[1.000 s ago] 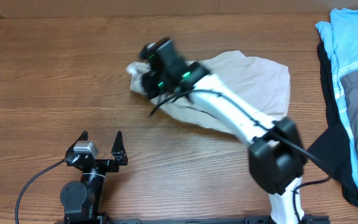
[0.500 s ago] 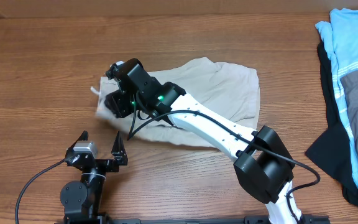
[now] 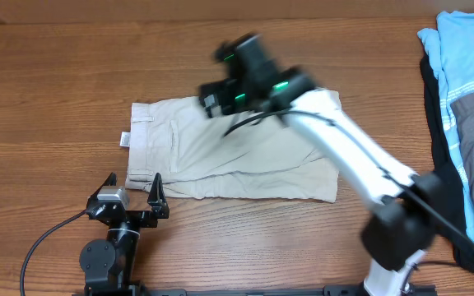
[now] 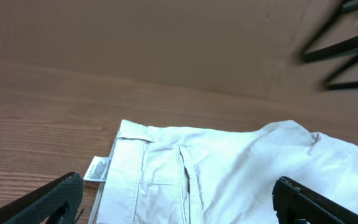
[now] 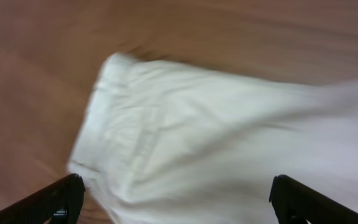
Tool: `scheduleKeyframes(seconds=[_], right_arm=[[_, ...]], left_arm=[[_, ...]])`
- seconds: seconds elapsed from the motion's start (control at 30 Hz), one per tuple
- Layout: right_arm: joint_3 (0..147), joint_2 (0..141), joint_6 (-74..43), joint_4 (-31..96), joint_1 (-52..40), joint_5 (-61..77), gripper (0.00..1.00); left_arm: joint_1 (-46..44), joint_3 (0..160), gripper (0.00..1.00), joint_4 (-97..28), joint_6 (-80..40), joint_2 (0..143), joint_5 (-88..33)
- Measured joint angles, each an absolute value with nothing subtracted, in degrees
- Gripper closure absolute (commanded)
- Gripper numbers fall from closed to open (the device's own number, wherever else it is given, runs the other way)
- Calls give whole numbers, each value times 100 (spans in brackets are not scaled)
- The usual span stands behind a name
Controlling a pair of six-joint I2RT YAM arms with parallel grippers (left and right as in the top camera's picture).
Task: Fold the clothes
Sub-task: 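Lift the khakis with the right gripper and lay them flat mid-table, then move the left gripper to the khakis' waistband end, right gripper to leg end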
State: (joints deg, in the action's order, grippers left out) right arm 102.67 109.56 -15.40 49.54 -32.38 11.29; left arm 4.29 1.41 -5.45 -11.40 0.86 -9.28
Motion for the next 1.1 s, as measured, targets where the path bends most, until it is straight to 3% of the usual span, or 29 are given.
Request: scheduleKeyframes(seconds=[0.17, 0.33, 0.63, 0.9, 1.1], right_arm=[[10353, 10182, -1525, 6265, -2335, 954, 0], [10381, 10047, -1529, 7494, -1570, 919, 19], [10259, 10060, -1503, 8412, -716, 856, 20], [10241, 10060, -1496, 8687, -593, 790, 21], [9797, 10060, -1568, 8521, -593, 709, 22]], left_arm=[[429, 141, 0, -545, -1140, 86, -928], [429, 141, 0, -545, -1140, 86, -928], [429, 180, 0, -388, -1138, 86, -1374], [429, 2099, 0, -2724, -1031, 266, -1715], [421, 4501, 0, -4488, -823, 1822, -1688]])
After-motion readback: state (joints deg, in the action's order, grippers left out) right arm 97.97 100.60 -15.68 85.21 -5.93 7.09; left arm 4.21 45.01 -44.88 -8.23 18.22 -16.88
